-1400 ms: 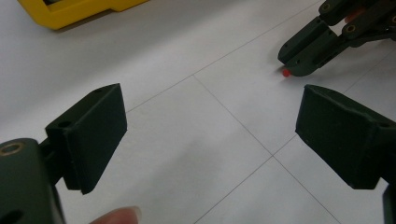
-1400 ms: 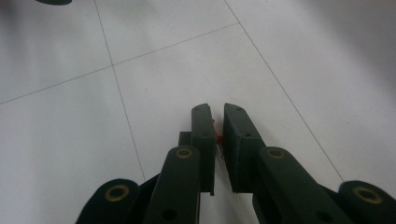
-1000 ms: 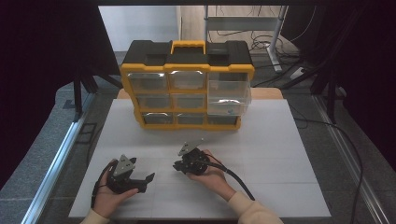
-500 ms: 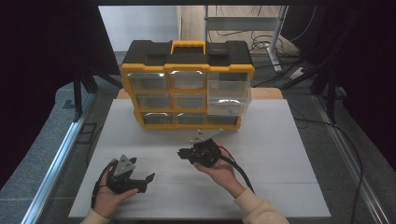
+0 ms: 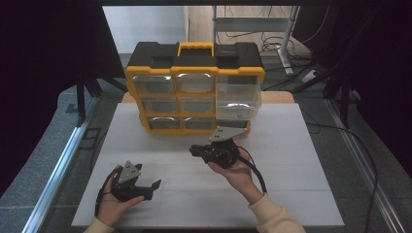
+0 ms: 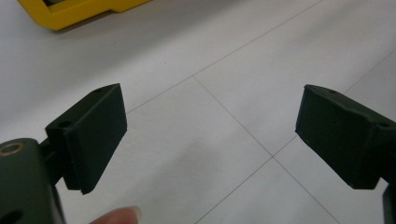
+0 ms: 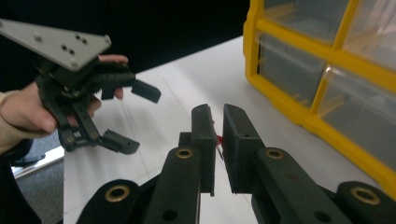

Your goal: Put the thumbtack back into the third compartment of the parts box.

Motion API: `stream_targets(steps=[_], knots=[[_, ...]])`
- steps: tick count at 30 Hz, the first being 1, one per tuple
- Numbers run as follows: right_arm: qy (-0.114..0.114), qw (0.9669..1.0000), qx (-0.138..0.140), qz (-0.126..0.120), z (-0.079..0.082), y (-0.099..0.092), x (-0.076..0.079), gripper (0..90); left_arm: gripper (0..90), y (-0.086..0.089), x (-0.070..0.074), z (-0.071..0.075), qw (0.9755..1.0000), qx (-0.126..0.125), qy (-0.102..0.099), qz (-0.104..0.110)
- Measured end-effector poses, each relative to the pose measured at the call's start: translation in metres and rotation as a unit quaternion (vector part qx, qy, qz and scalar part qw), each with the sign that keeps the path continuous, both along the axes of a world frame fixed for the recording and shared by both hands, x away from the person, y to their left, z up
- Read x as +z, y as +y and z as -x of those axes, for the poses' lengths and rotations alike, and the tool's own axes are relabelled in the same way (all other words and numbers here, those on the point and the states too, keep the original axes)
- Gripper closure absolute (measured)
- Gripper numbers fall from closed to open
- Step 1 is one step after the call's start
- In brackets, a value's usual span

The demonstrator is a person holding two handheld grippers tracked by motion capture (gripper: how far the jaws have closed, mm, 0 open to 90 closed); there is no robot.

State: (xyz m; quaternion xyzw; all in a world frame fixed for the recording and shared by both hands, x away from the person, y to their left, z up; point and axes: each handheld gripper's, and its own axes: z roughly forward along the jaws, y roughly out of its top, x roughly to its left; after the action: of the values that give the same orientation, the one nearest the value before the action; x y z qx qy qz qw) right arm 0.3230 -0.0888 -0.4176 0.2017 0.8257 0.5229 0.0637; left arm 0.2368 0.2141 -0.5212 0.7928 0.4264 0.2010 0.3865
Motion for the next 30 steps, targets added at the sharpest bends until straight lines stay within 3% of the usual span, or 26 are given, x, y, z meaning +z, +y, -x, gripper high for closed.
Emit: stream_targets(steps=[30], knots=[[-0.054, 0.9963, -0.025, -0.061, 0.006, -0.021, 0.054, 83.1, 9.5, 0.000, 0.001, 0.000, 1.0000, 0.003, -0.003, 0.001]])
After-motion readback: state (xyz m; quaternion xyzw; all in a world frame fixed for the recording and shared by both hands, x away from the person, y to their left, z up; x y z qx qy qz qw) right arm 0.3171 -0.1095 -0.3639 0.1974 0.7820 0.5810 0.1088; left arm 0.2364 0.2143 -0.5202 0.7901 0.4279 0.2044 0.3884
